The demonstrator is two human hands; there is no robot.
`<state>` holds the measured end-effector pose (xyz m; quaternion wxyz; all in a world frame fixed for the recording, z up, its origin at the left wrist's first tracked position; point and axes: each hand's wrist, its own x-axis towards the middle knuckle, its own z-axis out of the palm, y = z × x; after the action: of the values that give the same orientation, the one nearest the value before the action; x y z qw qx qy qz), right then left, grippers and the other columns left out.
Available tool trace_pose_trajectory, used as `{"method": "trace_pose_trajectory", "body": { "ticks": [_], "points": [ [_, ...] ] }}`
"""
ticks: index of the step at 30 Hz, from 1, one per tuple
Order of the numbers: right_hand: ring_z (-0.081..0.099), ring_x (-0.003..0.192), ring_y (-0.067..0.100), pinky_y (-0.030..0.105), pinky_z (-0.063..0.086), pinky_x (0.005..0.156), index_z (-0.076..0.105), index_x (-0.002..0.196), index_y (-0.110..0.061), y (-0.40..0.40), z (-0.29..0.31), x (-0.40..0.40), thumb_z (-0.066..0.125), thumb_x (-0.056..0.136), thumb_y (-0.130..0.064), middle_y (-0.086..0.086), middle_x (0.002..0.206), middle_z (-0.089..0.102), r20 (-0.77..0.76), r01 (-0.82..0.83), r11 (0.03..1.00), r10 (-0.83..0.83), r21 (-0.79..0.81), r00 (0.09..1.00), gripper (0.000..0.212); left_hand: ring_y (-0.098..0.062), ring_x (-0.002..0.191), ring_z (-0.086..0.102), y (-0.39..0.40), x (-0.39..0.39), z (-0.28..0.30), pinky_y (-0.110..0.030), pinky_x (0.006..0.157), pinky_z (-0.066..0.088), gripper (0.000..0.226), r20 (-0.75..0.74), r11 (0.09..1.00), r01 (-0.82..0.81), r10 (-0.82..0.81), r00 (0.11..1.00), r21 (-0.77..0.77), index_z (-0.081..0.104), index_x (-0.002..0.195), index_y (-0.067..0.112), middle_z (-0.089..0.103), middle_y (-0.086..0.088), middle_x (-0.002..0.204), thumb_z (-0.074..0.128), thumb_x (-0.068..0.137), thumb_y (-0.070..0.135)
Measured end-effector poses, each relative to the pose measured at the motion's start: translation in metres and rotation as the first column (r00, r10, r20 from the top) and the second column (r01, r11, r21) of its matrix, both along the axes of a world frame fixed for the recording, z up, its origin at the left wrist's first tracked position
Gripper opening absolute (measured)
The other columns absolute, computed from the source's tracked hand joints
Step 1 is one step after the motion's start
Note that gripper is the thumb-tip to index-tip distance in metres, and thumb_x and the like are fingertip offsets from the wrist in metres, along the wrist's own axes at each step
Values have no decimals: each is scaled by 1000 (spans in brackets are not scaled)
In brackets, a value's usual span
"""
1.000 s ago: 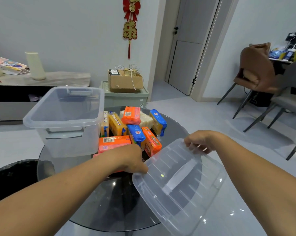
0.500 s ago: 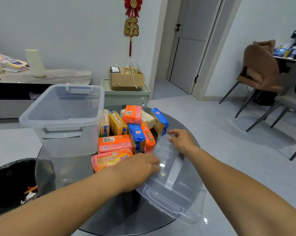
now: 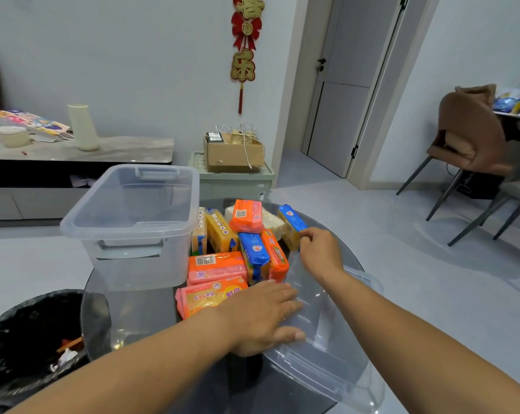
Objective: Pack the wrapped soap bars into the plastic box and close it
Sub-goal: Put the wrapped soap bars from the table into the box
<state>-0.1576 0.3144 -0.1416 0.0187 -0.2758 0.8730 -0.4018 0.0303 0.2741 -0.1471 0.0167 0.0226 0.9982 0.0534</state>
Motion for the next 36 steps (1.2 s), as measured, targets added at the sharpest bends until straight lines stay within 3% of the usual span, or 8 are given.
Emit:
{"method": "trace_pose_trajectory", "body": {
  "ticks": [4,8,13,17,20,25,28,36],
  "points": [
    [52,60,19,29,41,56,71,79,-9,-16,17,10,59,87,-32,2,68,65,190,-104,994,107,-27,976,27,-11,108,53,-26,10,28,-34,91,47,36,-347,997,-52,66,936,48,61,117,26,61,7,117,33,100,40],
    [42,52,14,21,33,49,65,82,-20,-34,19,20,70,83,-30,-4,57,48,367,-251,967,223,31,903,12,-22,105,57,-62,18,62,-37,87,48,34,-633,953,-302,253,732,32,64,117,17,64,0,112,55,83,13],
    [60,75,19,28,49,66,66,100,-14,-48,18,22,70,85,-30,3,85,63,371,-299,932,209,204,905,23,-19,115,51,-78,40,81,-30,99,37,41,-748,870,-493,329,576,3,58,125,19,60,1,121,60,85,23],
    [69,101,27,38,56,79,59,114,-15,-53,21,18,65,95,-36,10,112,69,540,-269,949,144,161,829,29,-21,121,51,-86,48,80,-41,110,28,68,-556,651,-759,639,532,20,41,139,21,58,0,129,51,84,58],
    [70,103,29,43,58,90,61,114,-13,-59,18,14,61,97,-36,12,113,70,509,-236,956,117,175,853,29,-22,103,64,-99,52,72,-43,95,39,74,-411,535,-845,771,486,5,42,133,21,69,1,109,47,79,70],
    [68,91,25,38,59,76,58,116,-13,-66,27,13,62,90,-36,10,105,67,409,-290,885,128,364,903,35,-19,73,65,-109,61,62,-31,64,44,29,-440,552,-833,744,503,-18,60,94,25,70,2,83,53,86,53],
    [70,95,27,40,59,73,55,119,-14,-65,36,13,75,81,-34,11,112,67,488,-321,855,93,408,868,48,-18,71,63,-109,60,63,-31,64,46,22,-423,579,-815,745,516,24,59,92,26,70,3,83,56,86,47],
    [72,83,36,49,63,77,62,102,-4,-58,86,32,76,79,-27,19,98,71,203,-209,858,126,469,971,35,-27,83,65,-108,64,75,-30,61,39,26,-367,585,-811,759,538,21,60,99,23,70,-3,92,56,82,43]
  ]
}}
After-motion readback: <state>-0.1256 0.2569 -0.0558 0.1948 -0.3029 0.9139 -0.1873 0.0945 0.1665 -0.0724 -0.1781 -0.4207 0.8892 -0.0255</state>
